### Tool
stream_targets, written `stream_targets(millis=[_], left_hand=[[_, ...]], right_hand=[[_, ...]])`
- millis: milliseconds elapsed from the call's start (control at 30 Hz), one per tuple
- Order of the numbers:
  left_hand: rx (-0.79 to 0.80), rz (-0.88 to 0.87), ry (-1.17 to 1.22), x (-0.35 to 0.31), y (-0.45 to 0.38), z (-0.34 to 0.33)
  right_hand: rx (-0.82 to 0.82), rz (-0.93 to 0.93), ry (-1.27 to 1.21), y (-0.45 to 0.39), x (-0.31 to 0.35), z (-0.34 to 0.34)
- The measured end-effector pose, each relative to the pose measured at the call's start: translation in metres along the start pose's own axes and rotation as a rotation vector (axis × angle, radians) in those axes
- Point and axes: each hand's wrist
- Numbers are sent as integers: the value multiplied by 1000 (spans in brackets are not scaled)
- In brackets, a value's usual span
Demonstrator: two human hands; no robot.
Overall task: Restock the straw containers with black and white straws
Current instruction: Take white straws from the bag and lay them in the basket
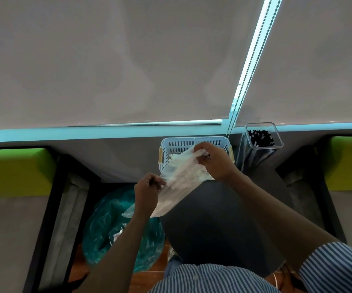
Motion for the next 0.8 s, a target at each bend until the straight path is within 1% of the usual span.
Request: stream_targets(millis=[167, 267, 433, 533, 633, 800], left_hand=[[-7, -9, -29, 1, 0, 2], [-26, -1, -34, 3, -1, 1], [-28, 19, -44, 3, 0, -2], [-31, 11, -64, 1, 1, 1], [-42, -8, -77, 1, 2, 5], [-70, -18, -85, 2, 2, 10]], right_hand=[[-13, 34, -6, 0, 0, -1], [55, 70, 3, 1, 1, -3], [168, -49, -30, -2, 3, -1], [118, -72, 5, -2, 6, 3], [68, -126, -34, -4, 9, 7], [-3, -121, -35, -7, 11, 13]])
Point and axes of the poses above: each hand's wrist, its own y-axis away from the middle knuckle, its own z-axis out of the back of the hand, x = y × z, and after that the axes turned 7 degrees about -y, right-handed
